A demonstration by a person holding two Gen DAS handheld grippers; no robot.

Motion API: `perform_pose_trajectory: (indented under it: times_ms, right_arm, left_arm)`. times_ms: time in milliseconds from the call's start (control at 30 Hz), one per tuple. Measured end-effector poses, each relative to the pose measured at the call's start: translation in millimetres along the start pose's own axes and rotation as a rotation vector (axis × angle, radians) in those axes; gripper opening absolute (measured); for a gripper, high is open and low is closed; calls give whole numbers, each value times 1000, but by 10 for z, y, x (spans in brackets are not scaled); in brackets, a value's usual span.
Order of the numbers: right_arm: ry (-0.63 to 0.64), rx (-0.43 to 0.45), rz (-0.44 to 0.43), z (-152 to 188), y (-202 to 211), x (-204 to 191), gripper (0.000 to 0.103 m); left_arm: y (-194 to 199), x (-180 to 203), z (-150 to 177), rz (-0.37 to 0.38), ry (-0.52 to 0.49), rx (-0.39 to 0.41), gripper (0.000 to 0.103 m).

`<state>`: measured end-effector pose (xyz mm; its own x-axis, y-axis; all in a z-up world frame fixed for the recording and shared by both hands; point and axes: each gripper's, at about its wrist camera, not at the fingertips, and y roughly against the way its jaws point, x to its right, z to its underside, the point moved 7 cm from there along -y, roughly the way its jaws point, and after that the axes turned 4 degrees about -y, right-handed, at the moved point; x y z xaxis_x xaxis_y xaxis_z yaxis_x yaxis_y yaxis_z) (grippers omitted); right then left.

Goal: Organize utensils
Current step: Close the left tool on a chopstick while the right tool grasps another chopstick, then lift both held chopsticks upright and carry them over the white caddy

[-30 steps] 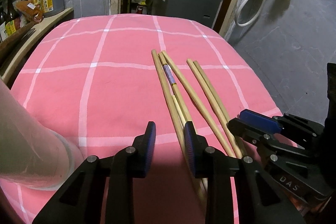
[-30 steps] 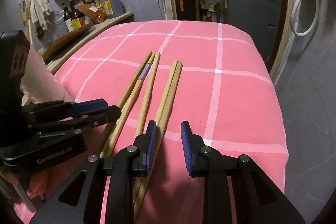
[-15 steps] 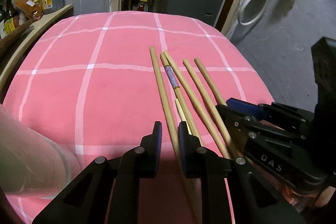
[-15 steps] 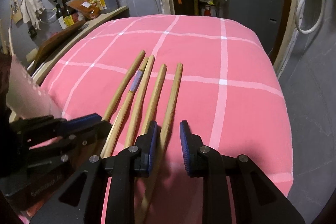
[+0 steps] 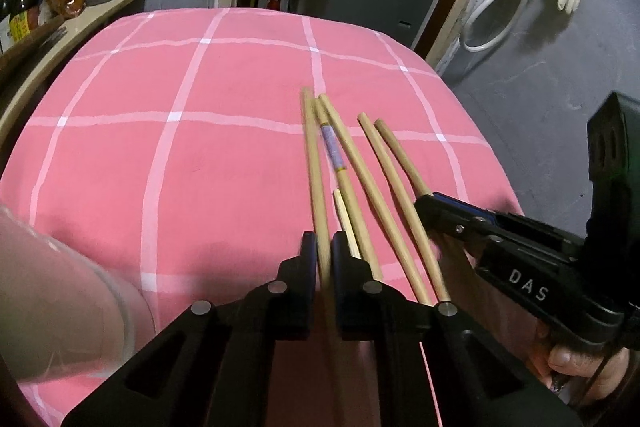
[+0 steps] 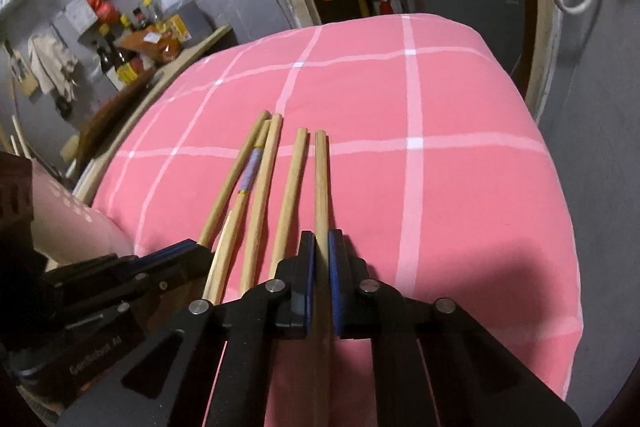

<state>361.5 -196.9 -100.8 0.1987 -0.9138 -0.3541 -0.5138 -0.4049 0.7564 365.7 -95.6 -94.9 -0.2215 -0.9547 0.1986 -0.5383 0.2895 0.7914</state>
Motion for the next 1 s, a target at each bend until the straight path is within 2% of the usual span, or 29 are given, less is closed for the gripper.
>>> perform_pose_trajectory:
  times_ms: [200, 367, 600, 800, 1000]
  right_arm:
    - [-22, 39, -41, 143, 219, 17, 5]
    - [-15, 139, -65, 218, 508, -33, 5]
    - [33, 356, -121, 261, 958, -309, 5]
    - [110, 534, -161, 247, 1302, -675, 5]
    - [157, 655, -216, 186, 1481, -1043, 5]
  left_arm:
    - [118, 49, 103, 28, -3, -11, 4]
    - [303, 80, 157, 55, -7, 38, 4]
    - [783, 171, 170, 89, -51, 236, 4]
    - [1204, 224, 123, 83, -57, 411, 4]
    - [1592, 106, 91, 82, -30, 534, 4]
